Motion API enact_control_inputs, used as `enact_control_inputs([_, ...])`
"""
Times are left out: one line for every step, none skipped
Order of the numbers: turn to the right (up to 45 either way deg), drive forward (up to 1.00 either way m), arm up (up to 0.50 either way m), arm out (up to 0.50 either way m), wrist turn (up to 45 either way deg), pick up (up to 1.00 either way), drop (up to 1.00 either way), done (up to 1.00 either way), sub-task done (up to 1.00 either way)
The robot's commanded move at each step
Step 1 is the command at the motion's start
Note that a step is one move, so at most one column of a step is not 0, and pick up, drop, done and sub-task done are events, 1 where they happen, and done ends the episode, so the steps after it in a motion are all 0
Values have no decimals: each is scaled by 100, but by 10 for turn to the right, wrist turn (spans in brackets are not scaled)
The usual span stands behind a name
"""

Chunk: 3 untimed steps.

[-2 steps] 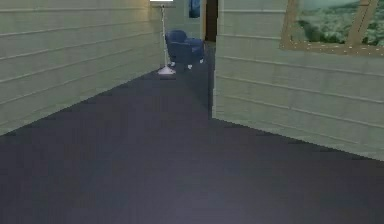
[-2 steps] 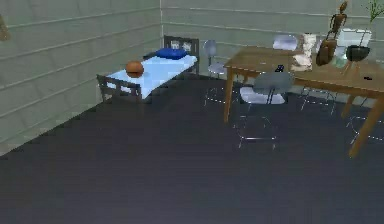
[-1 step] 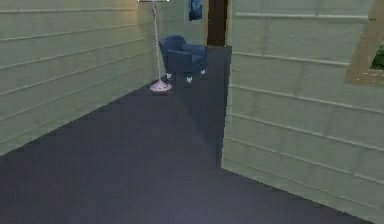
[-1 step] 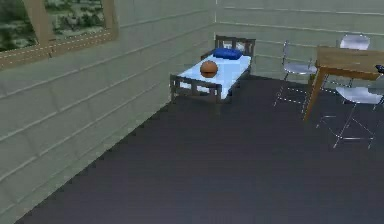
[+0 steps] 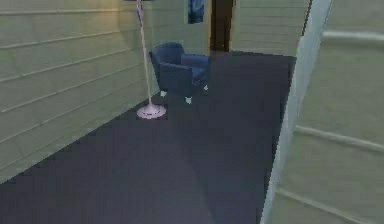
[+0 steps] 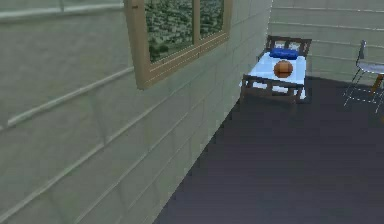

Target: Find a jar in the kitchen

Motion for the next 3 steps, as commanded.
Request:
enact_control_inputs([-30,0,0,0,0,0,0,0,0])
enact_control_inputs([0,55,0,0,0,0,0,0,0])
enact_control_inputs([150,0,0,0,0,0,0,0,0])
